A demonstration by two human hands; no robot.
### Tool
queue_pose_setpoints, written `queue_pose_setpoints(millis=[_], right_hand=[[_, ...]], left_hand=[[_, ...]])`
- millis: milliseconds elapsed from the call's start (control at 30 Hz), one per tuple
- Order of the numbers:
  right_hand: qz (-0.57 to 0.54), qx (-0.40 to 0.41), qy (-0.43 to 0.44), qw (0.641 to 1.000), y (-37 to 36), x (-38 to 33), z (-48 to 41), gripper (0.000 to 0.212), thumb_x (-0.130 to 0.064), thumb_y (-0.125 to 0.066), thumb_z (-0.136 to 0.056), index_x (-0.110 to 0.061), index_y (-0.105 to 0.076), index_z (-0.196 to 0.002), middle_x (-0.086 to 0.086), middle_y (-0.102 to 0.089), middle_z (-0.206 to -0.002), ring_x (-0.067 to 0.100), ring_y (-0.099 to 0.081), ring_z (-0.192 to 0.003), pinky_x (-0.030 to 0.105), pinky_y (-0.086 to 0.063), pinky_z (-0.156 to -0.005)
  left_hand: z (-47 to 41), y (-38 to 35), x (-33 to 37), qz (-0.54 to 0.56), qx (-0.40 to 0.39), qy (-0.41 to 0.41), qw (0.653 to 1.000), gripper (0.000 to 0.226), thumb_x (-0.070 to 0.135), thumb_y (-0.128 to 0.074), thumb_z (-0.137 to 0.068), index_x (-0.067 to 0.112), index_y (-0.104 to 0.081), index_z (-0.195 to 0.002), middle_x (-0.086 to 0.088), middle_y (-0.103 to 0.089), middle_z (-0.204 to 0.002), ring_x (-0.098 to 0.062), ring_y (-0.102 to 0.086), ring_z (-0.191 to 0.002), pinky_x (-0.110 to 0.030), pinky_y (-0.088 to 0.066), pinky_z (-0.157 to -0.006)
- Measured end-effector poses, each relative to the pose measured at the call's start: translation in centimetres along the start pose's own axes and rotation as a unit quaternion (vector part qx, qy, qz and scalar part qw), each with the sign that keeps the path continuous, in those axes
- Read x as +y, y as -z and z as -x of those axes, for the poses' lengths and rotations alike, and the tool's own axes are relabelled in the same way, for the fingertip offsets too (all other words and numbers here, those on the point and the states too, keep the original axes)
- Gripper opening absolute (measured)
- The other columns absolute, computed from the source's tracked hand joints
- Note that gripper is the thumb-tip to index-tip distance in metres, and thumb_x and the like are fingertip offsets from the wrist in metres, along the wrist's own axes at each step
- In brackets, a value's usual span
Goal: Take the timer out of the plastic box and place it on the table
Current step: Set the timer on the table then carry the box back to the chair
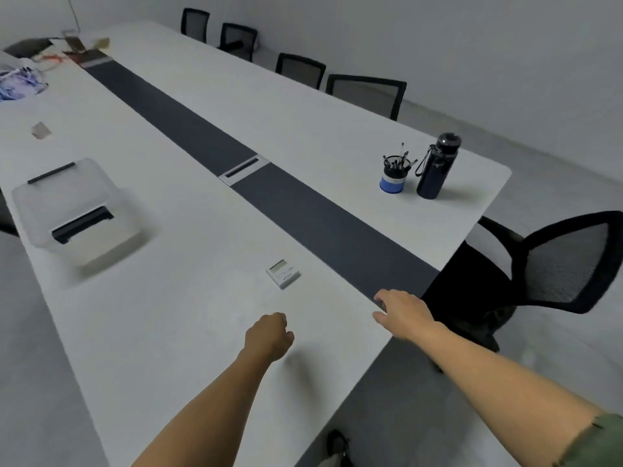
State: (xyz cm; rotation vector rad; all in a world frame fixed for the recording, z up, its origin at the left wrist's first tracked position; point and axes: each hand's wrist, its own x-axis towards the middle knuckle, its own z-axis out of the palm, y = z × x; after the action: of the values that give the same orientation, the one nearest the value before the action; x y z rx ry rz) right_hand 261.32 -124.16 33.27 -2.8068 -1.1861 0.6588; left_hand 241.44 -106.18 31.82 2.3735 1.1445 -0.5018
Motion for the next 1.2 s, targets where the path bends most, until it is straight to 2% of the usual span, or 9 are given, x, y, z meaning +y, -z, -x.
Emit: queue_pose_setpoints(millis=[100,400,667,800,867,1033,1100,1133,1200], right_hand=[[0.005,-0.021,0.022,1.000,1.2,-0.2,-3.0,0.039,-0.038,-0.050,-0.094,-0.020,-0.052,-0.129,-0.002,-0.062,-0.117,0.020,-0.062,-0.099,0.034,-0.052,-0.082],[0.053,-0.076,0.185,0.978,1.7,-5.8,-14.6,0.048,-0.034,-0.050,-0.095,-0.017,-0.045,-0.140,0.004,-0.050,-0.135,0.026,-0.061,-0.108,0.036,-0.050,-0.087],[0.131,-0.105,0.309,0.936,0.6,-9.9,-22.6,0.048,-0.028,-0.057,-0.090,-0.012,-0.045,-0.133,0.006,-0.047,-0.132,0.025,-0.052,-0.112,0.036,-0.050,-0.079],[0.162,-0.107,0.355,0.914,-0.6,-12.4,-25.2,0.061,-0.030,-0.066,-0.082,-0.014,-0.039,-0.134,0.005,-0.042,-0.135,0.024,-0.046,-0.116,0.033,-0.044,-0.069],[0.172,-0.120,0.368,0.906,-1.3,-13.6,-26.1,0.070,-0.033,-0.070,-0.077,-0.014,-0.036,-0.135,0.005,-0.041,-0.134,0.024,-0.045,-0.116,0.036,-0.046,-0.071],[0.225,-0.114,0.401,0.881,-3.0,-14.8,-27.1,0.059,-0.035,-0.069,-0.078,-0.015,-0.042,-0.127,0.004,-0.045,-0.125,0.022,-0.045,-0.108,0.032,-0.042,-0.065],[0.209,-0.127,0.394,0.886,-2.9,-14.7,-27.4,0.057,-0.041,-0.069,-0.076,-0.017,-0.047,-0.123,0.003,-0.047,-0.120,0.021,-0.047,-0.106,0.032,-0.043,-0.067],[0.171,-0.154,0.368,0.901,-2.5,-14.7,-27.5,0.056,-0.046,-0.071,-0.074,-0.017,-0.051,-0.118,0.002,-0.051,-0.115,0.021,-0.050,-0.102,0.031,-0.044,-0.068],[-0.012,-0.266,0.256,0.929,-1.1,-14.7,-27.5,0.054,-0.051,-0.076,-0.070,-0.013,-0.063,-0.107,0.000,-0.060,-0.098,0.019,-0.058,-0.087,0.031,-0.045,-0.066]], left_hand=[[-0.9,1.0,0.6,0.019,0.009,0.021,1.000,0.035,0.030,-0.048,-0.093,0.016,-0.053,-0.125,-0.005,-0.058,-0.126,-0.023,-0.055,-0.115,-0.028,-0.039,-0.081],[-3.7,-0.2,-1.0,0.077,0.003,0.157,0.985,0.034,0.031,-0.048,-0.093,0.015,-0.053,-0.122,-0.005,-0.050,-0.127,-0.023,-0.055,-0.101,-0.030,-0.043,-0.081],[-6.2,-3.4,0.1,0.132,-0.025,0.247,0.960,0.044,0.027,-0.048,-0.090,0.015,-0.043,-0.132,-0.009,-0.035,-0.142,-0.029,-0.042,-0.125,-0.040,-0.045,-0.097],[-6.5,-5.1,0.8,0.120,-0.054,0.264,0.956,0.062,0.022,-0.048,-0.091,0.013,-0.022,-0.146,-0.015,-0.001,-0.161,-0.035,-0.012,-0.146,-0.046,-0.035,-0.108],[-6.5,-5.3,0.8,0.115,-0.057,0.264,0.956,0.067,0.022,-0.048,-0.091,0.014,-0.016,-0.149,-0.015,0.004,-0.162,-0.035,-0.007,-0.148,-0.046,-0.034,-0.109],[-6.3,-5.2,-0.1,0.117,-0.056,0.260,0.957,0.064,0.019,-0.049,-0.089,0.017,-0.023,-0.147,-0.011,-0.002,-0.162,-0.031,-0.014,-0.147,-0.046,-0.036,-0.106],[-6.2,-4.9,-0.4,0.119,-0.055,0.255,0.958,0.058,0.018,-0.049,-0.088,0.016,-0.031,-0.143,-0.010,-0.010,-0.160,-0.031,-0.022,-0.142,-0.045,-0.039,-0.103],[-6.2,-4.5,-0.5,0.124,-0.052,0.253,0.958,0.052,0.018,-0.049,-0.088,0.016,-0.037,-0.138,-0.010,-0.018,-0.157,-0.030,-0.028,-0.138,-0.044,-0.041,-0.101],[-6.4,-3.6,-1.2,0.162,-0.032,0.260,0.951,0.041,0.020,-0.049,-0.089,0.016,-0.050,-0.129,-0.008,-0.037,-0.144,-0.029,-0.041,-0.127,-0.041,-0.043,-0.099]])
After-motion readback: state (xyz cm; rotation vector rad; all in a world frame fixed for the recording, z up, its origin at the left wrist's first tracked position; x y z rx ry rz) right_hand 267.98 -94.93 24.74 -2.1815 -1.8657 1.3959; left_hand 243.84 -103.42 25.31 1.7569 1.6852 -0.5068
